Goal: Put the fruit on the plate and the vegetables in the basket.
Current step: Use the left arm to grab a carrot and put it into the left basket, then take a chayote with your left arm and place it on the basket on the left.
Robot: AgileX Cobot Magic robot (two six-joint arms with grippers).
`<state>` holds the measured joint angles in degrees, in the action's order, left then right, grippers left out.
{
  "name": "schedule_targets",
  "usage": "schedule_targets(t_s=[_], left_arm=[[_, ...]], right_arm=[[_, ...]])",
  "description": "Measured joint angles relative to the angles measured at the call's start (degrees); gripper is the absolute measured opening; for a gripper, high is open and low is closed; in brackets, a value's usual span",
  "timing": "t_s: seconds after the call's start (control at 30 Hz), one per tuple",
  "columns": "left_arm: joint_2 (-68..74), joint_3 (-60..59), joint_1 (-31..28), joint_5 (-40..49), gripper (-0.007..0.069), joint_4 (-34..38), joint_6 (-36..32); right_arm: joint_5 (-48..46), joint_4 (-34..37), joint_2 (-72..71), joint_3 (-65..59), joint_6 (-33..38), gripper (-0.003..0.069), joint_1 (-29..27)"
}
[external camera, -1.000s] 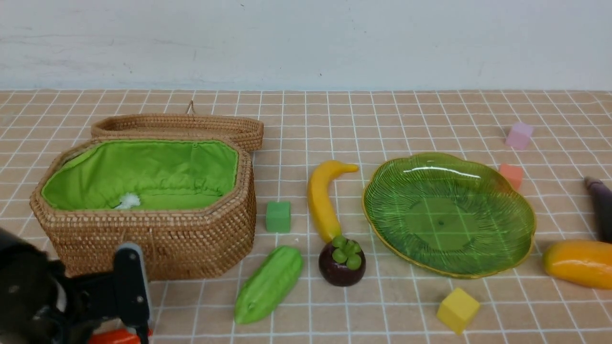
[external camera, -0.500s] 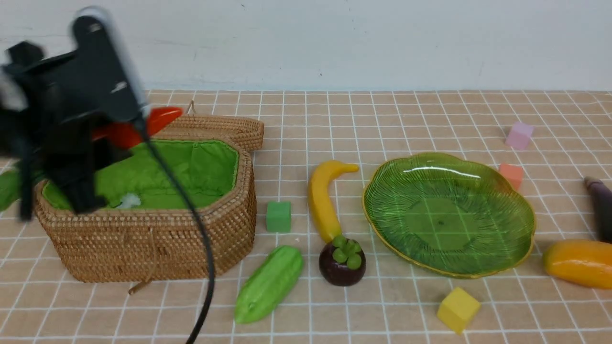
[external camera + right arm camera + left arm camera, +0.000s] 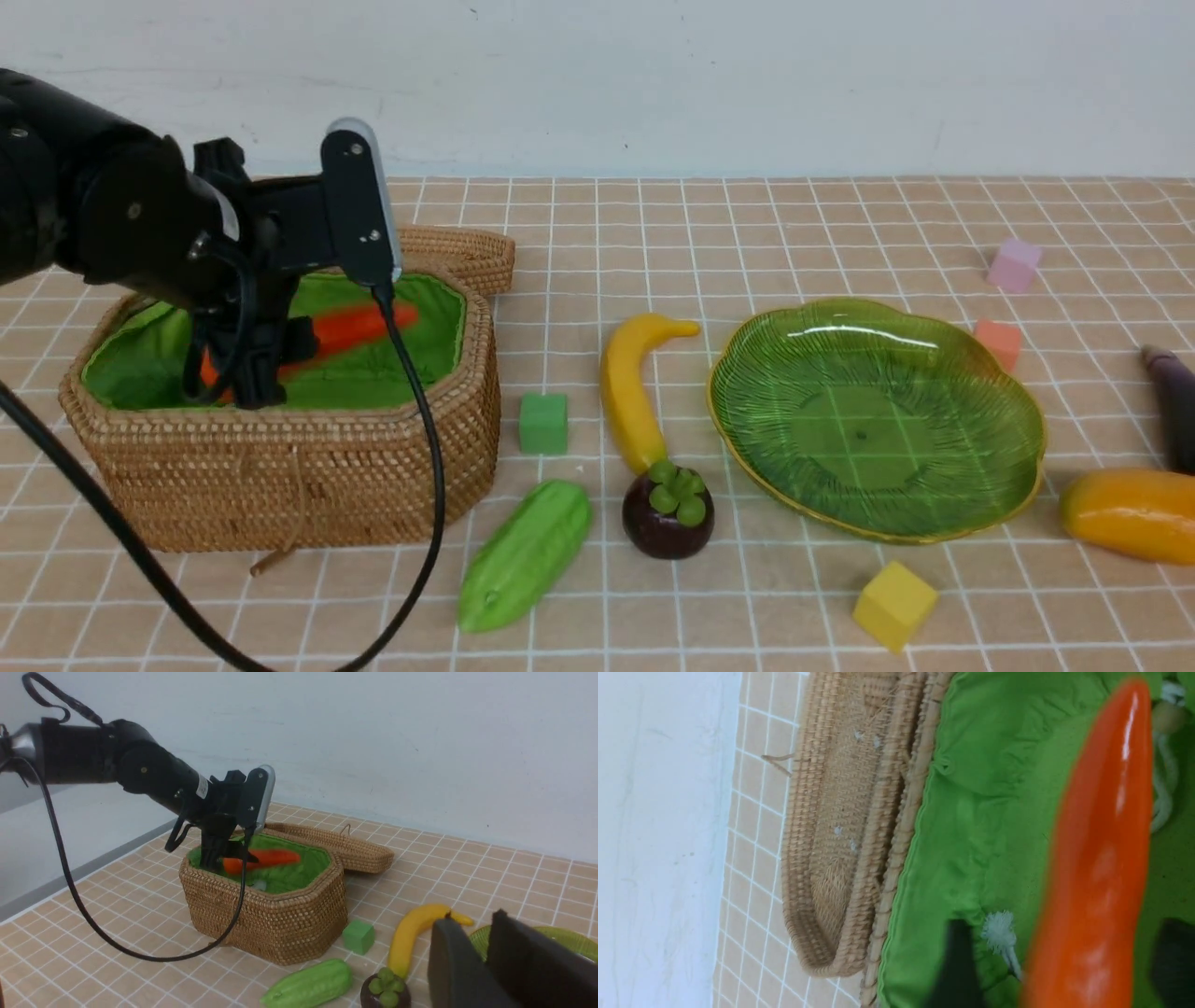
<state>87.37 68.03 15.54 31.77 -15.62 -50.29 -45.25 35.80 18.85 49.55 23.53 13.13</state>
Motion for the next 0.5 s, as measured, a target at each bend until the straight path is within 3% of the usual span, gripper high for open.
schedule_targets(t_s=[0.1, 0.23, 0.27, 0.33, 0.37, 0.5], left_arm=[[-2.4, 0.0, 0.0, 0.4, 0.0653, 1.1, 3.1], [-7.3, 0.1, 0.0, 3.0, 0.0617, 10.9, 14.4], [-9.1, 0.2, 0.8, 4.9, 0.0553, 16.6, 19.9], [-9.9, 0.2, 1.7, 6.7, 0.049, 19.7, 22.8], [-11.0, 0.2, 4.5, 10.3, 0.0366, 23.3, 26.1], [-10.1, 0.2, 15.2, 20.0, 0.0062, 25.8, 39.0]], right_arm=[[-0.7, -0.1, 0.0, 0.0, 0.0, 0.0141, 0.0], [-2.1, 0.1, 0.0, 0.0, -0.5, 0.0141, 0.0], [-3.3, 0.1, 0.0, 0.0, -1.3, 0.0141, 0.0], [-5.3, 0.1, 0.0, 0.0, -2.6, 0.0141, 0.0], [-7.6, 0.0, 0.0, 0.0, -4.0, 0.0141, 0.0], [-13.2, -0.9, 0.1, 0.0, -5.8, 0.0141, 0.0]])
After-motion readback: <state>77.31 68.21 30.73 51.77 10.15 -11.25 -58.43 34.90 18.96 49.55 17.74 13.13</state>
